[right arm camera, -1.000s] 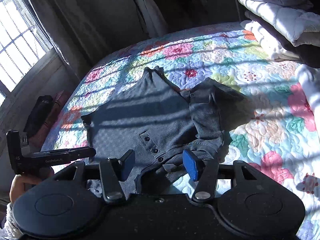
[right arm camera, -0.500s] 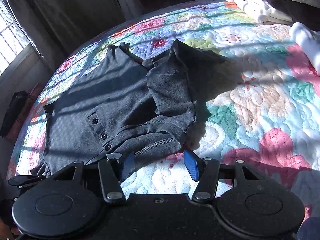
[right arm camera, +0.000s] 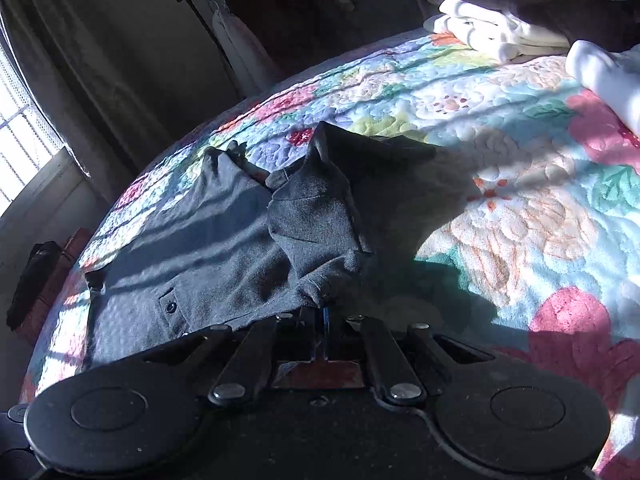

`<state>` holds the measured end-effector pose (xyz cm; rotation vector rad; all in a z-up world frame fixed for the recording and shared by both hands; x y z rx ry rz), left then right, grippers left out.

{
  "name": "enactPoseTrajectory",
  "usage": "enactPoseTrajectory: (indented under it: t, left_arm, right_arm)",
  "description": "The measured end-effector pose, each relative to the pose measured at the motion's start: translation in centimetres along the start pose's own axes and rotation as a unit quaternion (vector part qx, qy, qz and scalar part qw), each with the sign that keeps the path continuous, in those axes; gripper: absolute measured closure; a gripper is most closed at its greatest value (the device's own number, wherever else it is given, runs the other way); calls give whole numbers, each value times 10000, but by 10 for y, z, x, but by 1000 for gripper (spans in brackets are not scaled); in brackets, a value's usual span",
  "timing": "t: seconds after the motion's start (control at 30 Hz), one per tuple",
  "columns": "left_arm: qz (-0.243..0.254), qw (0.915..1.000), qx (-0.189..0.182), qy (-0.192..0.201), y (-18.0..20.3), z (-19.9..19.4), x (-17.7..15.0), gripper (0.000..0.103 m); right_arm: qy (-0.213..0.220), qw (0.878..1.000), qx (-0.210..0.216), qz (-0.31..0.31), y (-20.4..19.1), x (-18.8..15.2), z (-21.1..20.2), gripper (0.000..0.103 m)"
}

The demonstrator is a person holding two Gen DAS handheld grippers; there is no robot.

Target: Fold clothes

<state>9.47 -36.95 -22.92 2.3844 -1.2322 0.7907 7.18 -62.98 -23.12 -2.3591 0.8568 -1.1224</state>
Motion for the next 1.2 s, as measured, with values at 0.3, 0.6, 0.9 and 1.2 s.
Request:
enactPoseTrajectory:
  t: [0.3,0.6,0.9,1.2]
  left_arm:
    - [-480,9974,113,-518,-10,11,-23,96]
    - [-1142,9929,187,283,-40,-28,7,57]
    - [-1893,9788,746,212,-85,-26,-22,54]
    - [-2049,9699,1313,58,-112,-37,-37,54]
  right_arm:
    - [-699,9967,-349,200,34,-54,15,98]
    - [134,9996,6,-243,11,0,-15,38]
    - [391,9917,401,1158,36,82,55,34]
    - [405,9981,-463,27,34,102,106,100]
Point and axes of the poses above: each gripper's, at about its wrist camera, not at the fingertips, and z roughly the way its jaws point, y to its right, x to its top, the point moved 9 cm from there along z, roughly the way its jaws point, and after that the axes turned 11 degrees about z, right-handed, at the moved point
